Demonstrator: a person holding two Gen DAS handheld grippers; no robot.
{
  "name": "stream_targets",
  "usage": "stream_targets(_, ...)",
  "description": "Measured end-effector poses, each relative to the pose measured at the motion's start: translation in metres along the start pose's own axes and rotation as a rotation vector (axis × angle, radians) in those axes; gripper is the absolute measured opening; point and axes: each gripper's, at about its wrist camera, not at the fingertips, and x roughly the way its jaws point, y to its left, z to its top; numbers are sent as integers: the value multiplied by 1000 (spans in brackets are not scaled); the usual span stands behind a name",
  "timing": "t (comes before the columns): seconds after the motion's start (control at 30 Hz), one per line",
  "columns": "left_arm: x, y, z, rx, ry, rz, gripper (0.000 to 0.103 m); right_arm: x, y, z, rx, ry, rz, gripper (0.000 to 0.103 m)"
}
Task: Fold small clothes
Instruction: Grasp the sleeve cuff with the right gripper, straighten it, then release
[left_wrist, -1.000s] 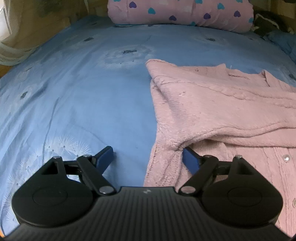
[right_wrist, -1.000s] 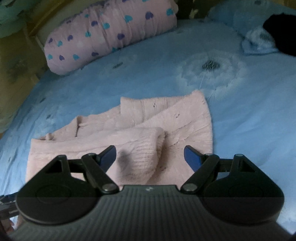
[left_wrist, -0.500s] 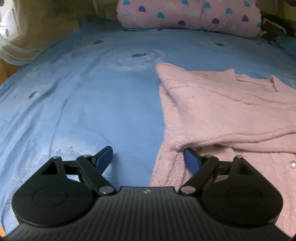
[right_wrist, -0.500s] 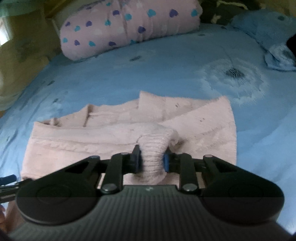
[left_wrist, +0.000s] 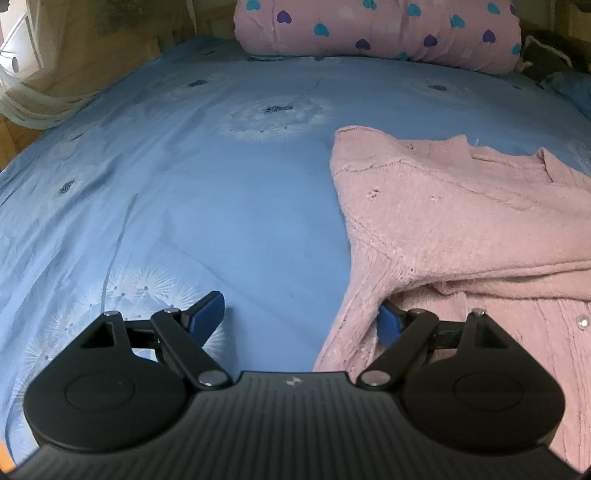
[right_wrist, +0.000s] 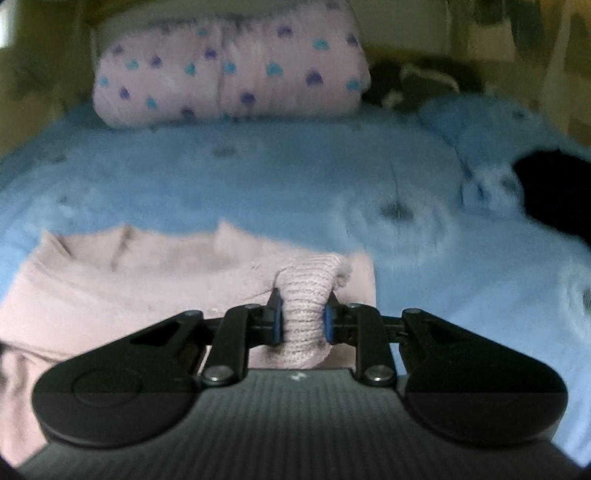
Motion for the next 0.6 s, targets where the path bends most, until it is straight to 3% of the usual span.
stream_targets(0.1, -12, 6, 3, -17, -9, -39, 87, 10, -4, -13, 12, 15, 7, 30)
stream_targets(0.27, -32, 5, 18, -24, -59, -121, 87, -5, -9, -8, 22, 18, 19, 36)
stream_targets(0.4, -35, -4, 33, -30, -83, -179, 87, -28, -13, -4, 28, -42, 17, 36)
stream_targets(0.6, -6, -31, 49, 17, -62, -176, 86, -40, -22, 3, 67, -122, 32, 36)
